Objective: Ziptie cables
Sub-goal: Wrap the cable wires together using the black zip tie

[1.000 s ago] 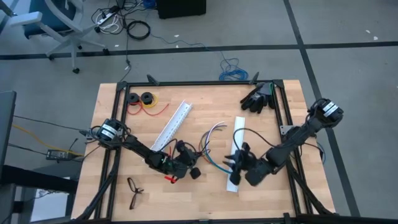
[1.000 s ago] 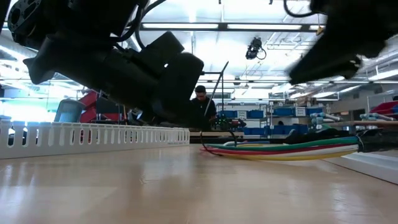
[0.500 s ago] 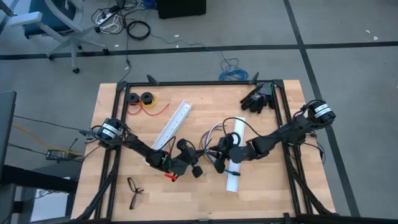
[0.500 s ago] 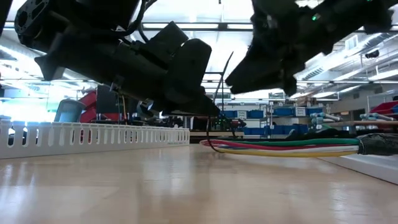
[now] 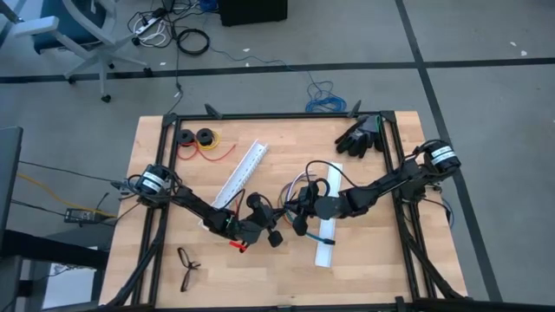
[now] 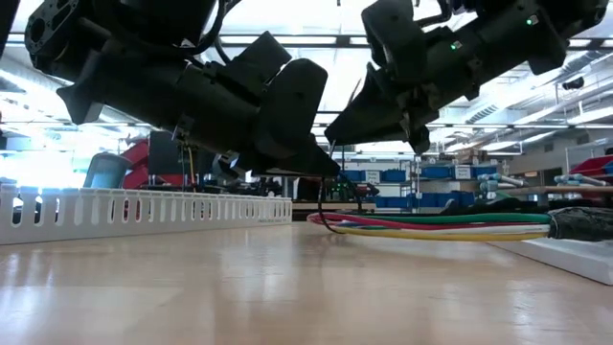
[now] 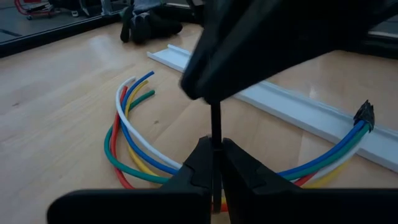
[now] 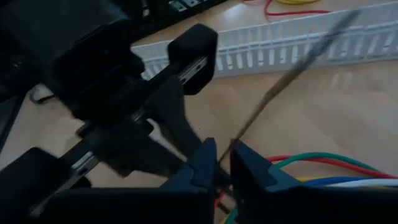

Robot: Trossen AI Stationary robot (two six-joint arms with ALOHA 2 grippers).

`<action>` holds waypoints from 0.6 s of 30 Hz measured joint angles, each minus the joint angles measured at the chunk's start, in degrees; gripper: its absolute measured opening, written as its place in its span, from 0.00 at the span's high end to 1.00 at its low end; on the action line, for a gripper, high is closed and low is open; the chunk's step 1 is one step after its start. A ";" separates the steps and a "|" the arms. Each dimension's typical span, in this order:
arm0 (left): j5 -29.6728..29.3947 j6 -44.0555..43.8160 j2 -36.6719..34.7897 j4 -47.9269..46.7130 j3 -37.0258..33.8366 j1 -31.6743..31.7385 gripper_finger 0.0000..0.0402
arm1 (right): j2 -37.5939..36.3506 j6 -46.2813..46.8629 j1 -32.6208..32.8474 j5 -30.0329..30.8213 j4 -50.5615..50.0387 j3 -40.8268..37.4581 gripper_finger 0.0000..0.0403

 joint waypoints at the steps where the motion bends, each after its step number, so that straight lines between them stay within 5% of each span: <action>1: 0.00 0.00 0.00 0.05 0.00 0.00 0.94 | 0.00 -0.18 -0.07 -0.02 0.09 0.00 0.97; 18: -0.07 0.04 0.00 -0.60 0.02 0.02 0.91 | -0.01 -7.22 0.29 4.05 3.51 -0.04 1.00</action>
